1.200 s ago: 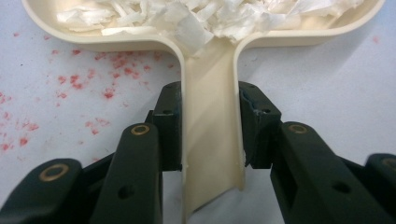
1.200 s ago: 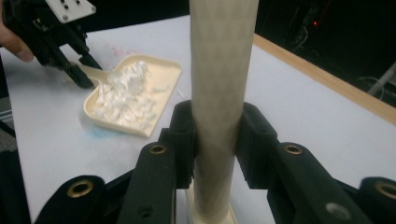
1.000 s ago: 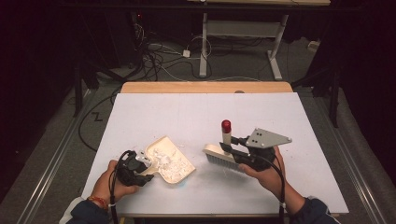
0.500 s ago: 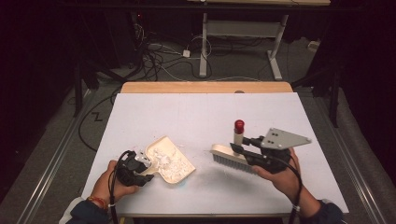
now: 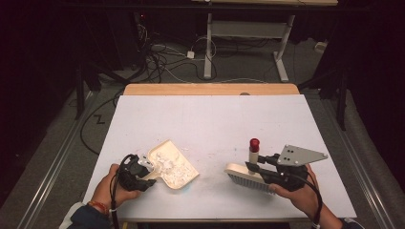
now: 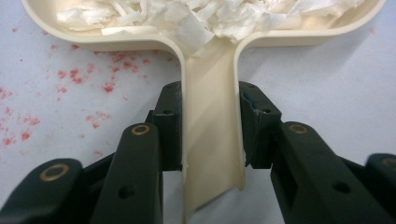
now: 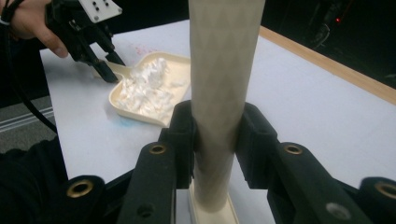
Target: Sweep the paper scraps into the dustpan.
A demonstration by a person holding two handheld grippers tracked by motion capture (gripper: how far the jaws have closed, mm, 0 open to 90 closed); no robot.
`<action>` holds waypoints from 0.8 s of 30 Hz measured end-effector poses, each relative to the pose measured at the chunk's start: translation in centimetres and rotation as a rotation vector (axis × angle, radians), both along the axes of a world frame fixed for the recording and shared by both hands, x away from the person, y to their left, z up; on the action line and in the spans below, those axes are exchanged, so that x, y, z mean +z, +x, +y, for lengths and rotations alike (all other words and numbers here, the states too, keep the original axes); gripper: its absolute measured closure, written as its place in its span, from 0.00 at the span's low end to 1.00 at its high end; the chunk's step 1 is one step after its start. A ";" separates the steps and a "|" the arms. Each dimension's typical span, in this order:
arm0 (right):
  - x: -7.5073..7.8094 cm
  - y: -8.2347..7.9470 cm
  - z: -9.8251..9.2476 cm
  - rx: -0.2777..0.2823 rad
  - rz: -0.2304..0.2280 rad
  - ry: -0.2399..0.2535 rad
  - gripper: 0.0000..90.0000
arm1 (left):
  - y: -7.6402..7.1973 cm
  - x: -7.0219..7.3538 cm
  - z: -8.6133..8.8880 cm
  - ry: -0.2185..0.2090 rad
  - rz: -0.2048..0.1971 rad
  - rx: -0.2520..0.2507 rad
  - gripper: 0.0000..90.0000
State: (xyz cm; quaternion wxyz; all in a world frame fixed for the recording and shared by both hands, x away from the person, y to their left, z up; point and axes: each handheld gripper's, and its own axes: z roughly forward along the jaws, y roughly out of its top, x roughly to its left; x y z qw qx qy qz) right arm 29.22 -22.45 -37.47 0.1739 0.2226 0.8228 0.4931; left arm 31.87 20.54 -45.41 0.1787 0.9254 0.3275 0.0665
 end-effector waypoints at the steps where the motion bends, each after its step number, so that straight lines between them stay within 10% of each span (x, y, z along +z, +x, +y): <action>1: -0.1 0.1 0.4 0.000 -0.002 0.003 0.79 | 0.0 0.0 0.1 0.001 0.001 -0.002 0.70; 24: 0.3 6.1 9.0 0.055 -0.084 0.154 0.79 | -0.2 0.1 0.5 0.018 0.026 -0.027 0.70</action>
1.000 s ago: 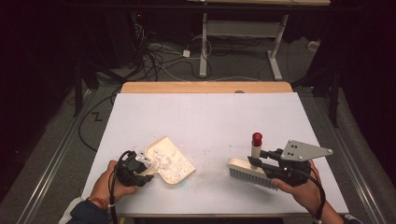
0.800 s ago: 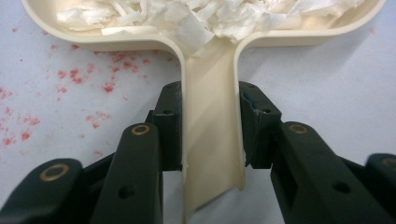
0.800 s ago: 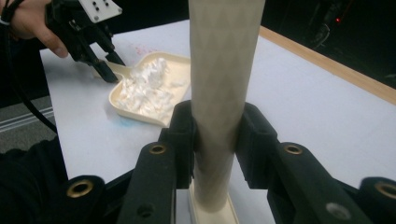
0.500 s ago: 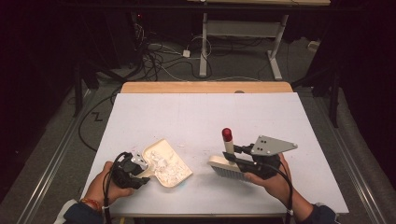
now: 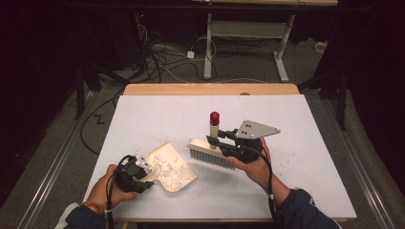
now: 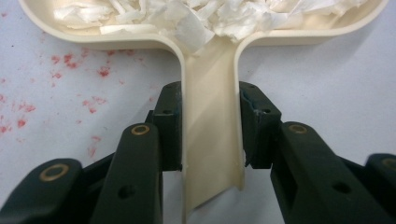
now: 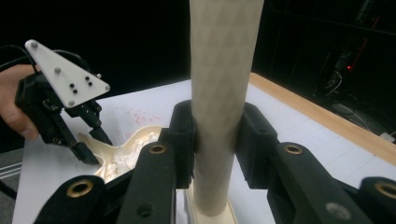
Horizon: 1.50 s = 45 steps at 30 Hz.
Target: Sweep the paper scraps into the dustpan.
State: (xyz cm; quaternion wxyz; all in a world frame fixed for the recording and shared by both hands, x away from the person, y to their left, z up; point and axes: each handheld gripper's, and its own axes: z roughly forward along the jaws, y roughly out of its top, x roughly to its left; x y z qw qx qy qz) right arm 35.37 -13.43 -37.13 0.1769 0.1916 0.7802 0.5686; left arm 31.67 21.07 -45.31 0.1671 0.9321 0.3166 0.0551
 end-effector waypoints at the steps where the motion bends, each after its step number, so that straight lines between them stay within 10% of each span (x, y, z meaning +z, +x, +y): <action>1: 0.1 -0.1 0.1 -0.008 -0.002 -0.003 0.79 | 0.0 0.0 0.0 0.001 -0.001 0.001 0.70; 14: -1.3 1.2 1.2 -0.042 0.070 -0.092 0.79 | 0.1 0.0 -0.2 0.003 0.003 0.004 0.70; 25: 0.0 1.6 1.2 -0.084 0.026 0.001 0.79 | 0.3 -0.1 -0.4 -0.006 -0.001 0.016 0.70; 32: -1.0 2.8 3.8 -0.166 -0.060 -0.096 0.79 | 0.5 0.0 -0.4 -0.023 0.028 0.036 0.70; 45: -2.3 0.5 6.9 -0.030 -0.015 -0.118 0.78 | 0.5 -0.1 -0.4 -0.024 0.026 0.036 0.70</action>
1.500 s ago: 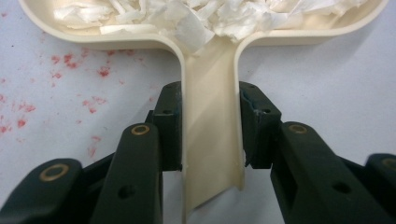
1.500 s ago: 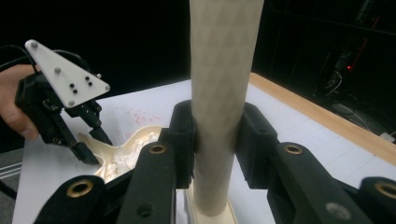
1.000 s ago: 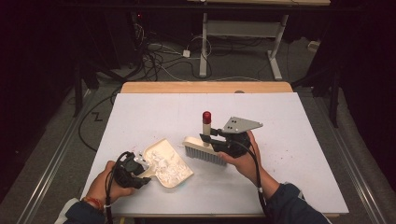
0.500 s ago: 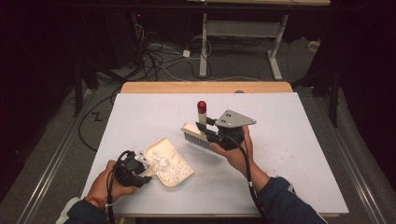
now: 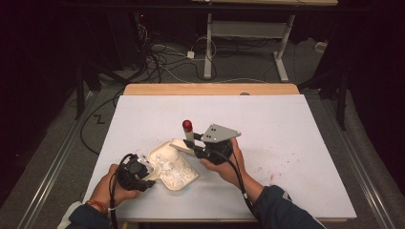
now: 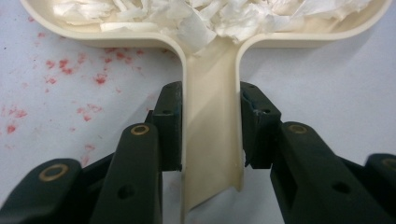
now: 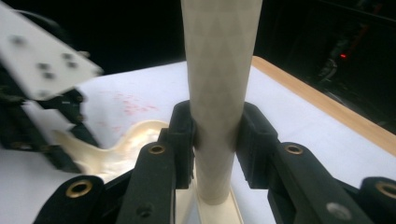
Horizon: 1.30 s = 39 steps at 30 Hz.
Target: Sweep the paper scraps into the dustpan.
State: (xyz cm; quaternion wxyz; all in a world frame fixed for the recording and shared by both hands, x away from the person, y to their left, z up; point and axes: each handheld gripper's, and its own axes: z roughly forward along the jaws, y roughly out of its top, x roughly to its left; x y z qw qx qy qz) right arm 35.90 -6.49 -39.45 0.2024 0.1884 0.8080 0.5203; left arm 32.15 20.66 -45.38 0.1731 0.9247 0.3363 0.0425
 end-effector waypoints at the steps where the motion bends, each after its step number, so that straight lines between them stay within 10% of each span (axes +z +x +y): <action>1: 0.1 -0.4 0.2 0.019 0.003 0.004 0.79 | 0.0 0.0 0.0 0.003 -0.002 -0.001 0.70; 6: 0.9 -1.9 0.7 0.091 0.003 0.034 0.79 | 0.0 0.0 0.0 -0.001 -0.003 0.001 0.70; 18: 3.3 -1.8 -2.8 0.039 -0.019 0.081 0.79 | 0.0 -0.1 0.0 -0.001 -0.008 0.004 0.70; 39: 1.6 -3.1 -6.7 0.004 0.034 -0.056 0.79 | -0.1 0.0 -0.2 0.010 -0.025 0.026 0.69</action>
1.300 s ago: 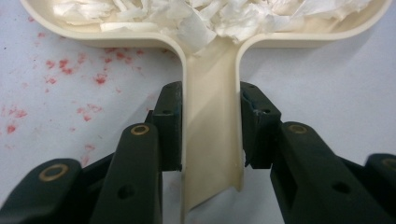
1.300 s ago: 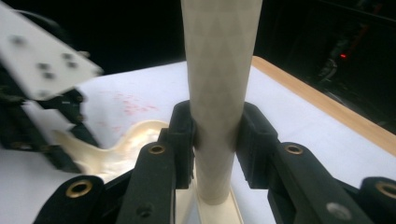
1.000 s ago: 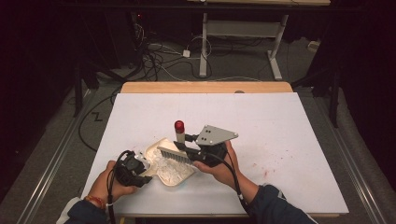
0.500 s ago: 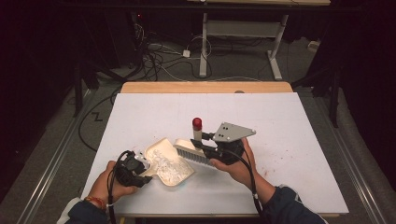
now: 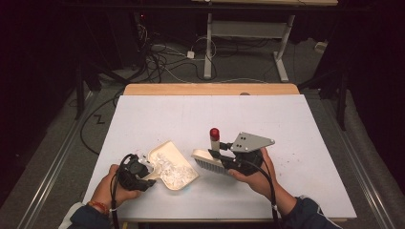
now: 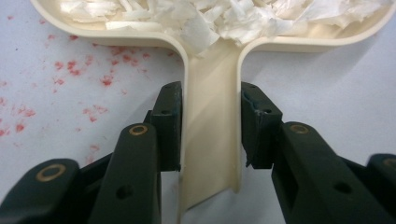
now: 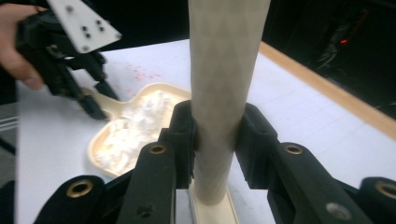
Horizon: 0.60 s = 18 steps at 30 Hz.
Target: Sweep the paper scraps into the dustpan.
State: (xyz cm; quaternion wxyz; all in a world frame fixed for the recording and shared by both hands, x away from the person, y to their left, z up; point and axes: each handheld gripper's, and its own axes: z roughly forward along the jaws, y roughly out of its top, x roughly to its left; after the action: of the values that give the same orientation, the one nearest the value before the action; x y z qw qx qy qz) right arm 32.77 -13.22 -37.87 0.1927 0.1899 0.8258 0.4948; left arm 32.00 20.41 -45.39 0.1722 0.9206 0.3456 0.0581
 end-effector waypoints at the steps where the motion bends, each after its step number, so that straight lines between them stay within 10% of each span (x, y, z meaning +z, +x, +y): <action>1: 0.0 -0.1 0.1 0.012 0.003 0.002 0.79 | 0.0 0.0 0.0 0.003 -0.001 0.001 0.69; 18: 1.2 -0.6 3.7 0.107 -0.046 0.067 0.79 | 0.1 -0.1 0.4 -0.019 -0.016 0.030 0.69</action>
State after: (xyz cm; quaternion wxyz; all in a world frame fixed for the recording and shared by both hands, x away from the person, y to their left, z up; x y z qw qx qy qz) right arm 32.18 -9.54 -36.68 0.1782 0.1404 0.8131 0.5361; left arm 32.08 20.80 -45.47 0.1828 0.9132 0.3584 0.0650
